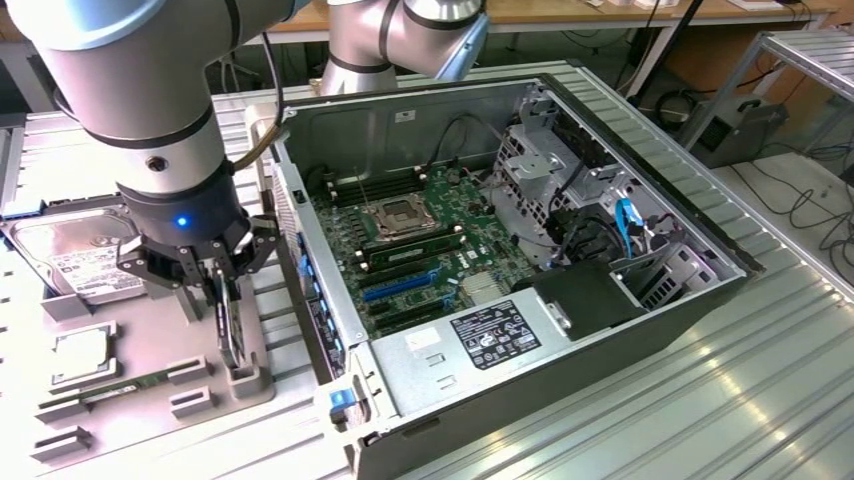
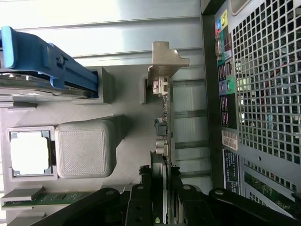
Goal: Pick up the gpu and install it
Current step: 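Pick up the gpu and move the gpu toward the slot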
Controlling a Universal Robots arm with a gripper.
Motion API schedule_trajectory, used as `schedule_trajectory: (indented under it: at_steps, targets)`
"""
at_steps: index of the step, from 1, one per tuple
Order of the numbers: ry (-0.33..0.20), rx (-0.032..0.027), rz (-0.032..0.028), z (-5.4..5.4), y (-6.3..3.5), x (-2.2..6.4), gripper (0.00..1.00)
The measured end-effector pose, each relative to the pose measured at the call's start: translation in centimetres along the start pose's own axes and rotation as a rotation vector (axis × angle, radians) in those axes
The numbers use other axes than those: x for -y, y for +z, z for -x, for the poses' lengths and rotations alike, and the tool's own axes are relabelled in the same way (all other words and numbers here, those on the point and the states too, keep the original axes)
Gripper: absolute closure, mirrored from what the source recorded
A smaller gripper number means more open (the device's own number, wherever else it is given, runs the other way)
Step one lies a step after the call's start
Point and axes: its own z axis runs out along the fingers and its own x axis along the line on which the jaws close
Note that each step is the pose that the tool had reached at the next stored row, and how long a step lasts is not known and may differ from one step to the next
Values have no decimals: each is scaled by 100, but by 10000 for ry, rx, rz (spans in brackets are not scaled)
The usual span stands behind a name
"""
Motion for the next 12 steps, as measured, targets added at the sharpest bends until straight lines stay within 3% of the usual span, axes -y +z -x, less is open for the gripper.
schedule_trajectory:
  at_steps: [12]
  targets:
    - [0,0,0,0,-13,-1,74]
